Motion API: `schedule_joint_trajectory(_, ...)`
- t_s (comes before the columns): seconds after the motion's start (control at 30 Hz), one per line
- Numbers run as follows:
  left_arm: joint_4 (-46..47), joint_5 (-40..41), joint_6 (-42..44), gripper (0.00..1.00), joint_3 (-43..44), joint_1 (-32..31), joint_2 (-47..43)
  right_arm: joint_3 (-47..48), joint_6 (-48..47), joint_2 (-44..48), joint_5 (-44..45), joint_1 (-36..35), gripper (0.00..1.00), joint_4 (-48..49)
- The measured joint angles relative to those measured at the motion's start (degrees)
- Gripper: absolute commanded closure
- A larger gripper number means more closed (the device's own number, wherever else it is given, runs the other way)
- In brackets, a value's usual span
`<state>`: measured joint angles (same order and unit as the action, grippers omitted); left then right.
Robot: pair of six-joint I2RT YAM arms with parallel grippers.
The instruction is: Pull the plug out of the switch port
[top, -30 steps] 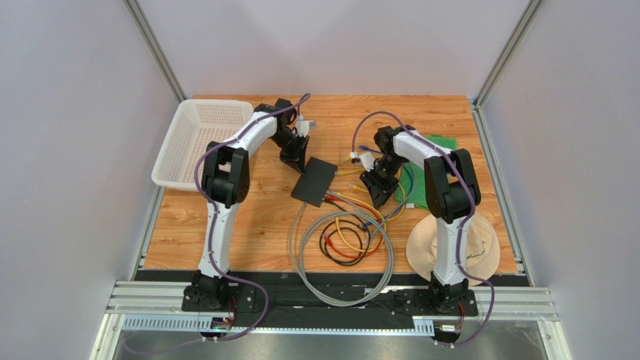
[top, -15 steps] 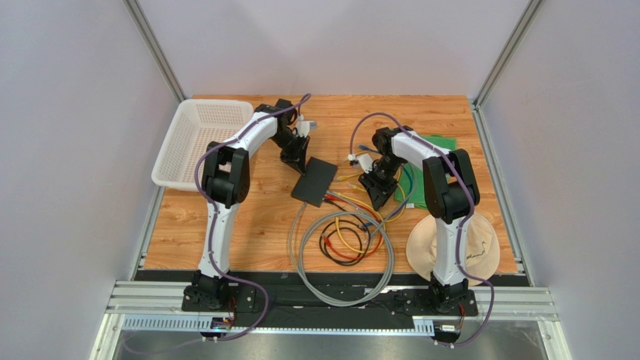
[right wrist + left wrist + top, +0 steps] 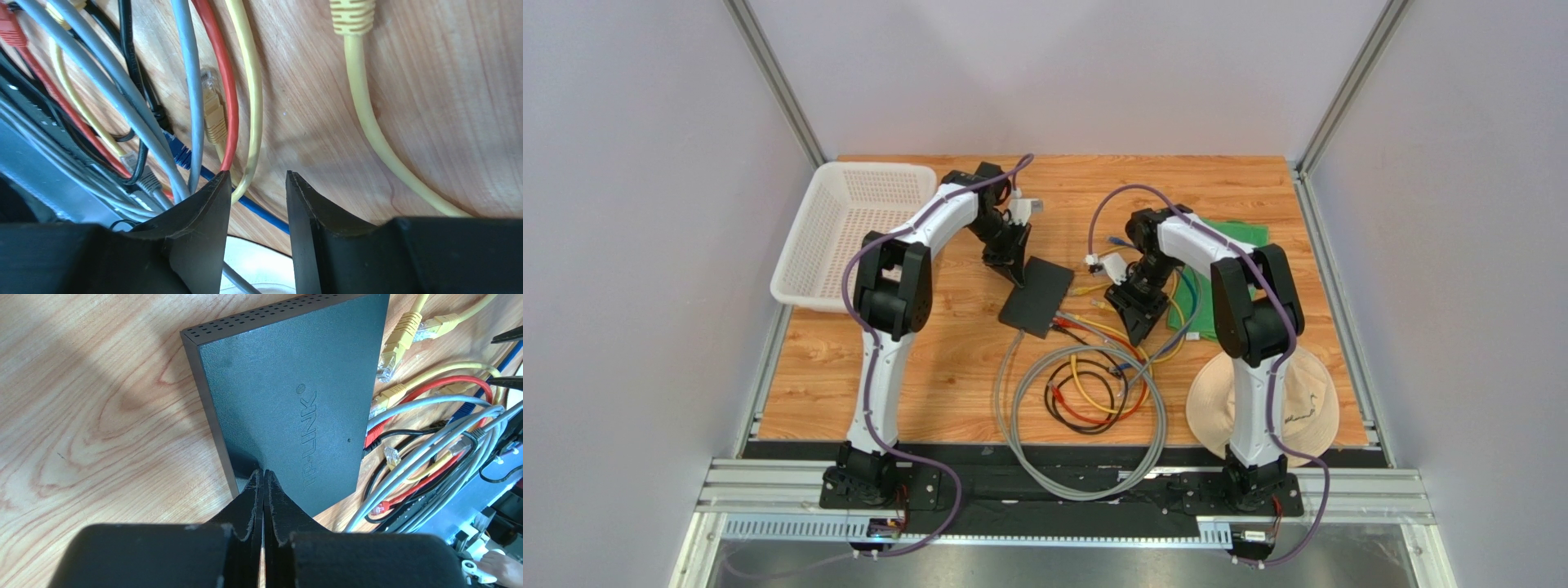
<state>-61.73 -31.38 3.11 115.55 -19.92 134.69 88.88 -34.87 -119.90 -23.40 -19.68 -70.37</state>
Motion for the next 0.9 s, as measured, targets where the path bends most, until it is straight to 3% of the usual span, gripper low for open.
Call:
schedule_joint_trajectory(0.23,0.00,0.22,0.00,1.00,0.00,-0.13,-0.02,-1.22,-0.15,0.00,5.09,-3.43,0.62,2.62)
schedule_joint_trajectory(0.47,-0.02,0.37,0.02,1.00,0.00,-0.33,-0.02,-1.88,2.75,0.11,9.51,-4.61,0.90,3.89)
schedule_joint_trajectory(0.7,-0.02,0.33,0.02,1.00,0.00,-0.35,-0.02,-1.09,1.40,0.94,13.49,-3.08,0.98,4.07)
schedule_joint_trajectory(0.8,-0.02,0.33,0.02,1.00,0.00,-0.35,-0.02,5.55,-0.35,0.57,15.52,0.52,0.98,2.38)
schedule_joint_trajectory(0.9,-0.04,0.35,0.02,1.00,0.00,-0.37,-0.02,21.22,-2.51,-2.71,17.86,5.62,0.93,0.81)
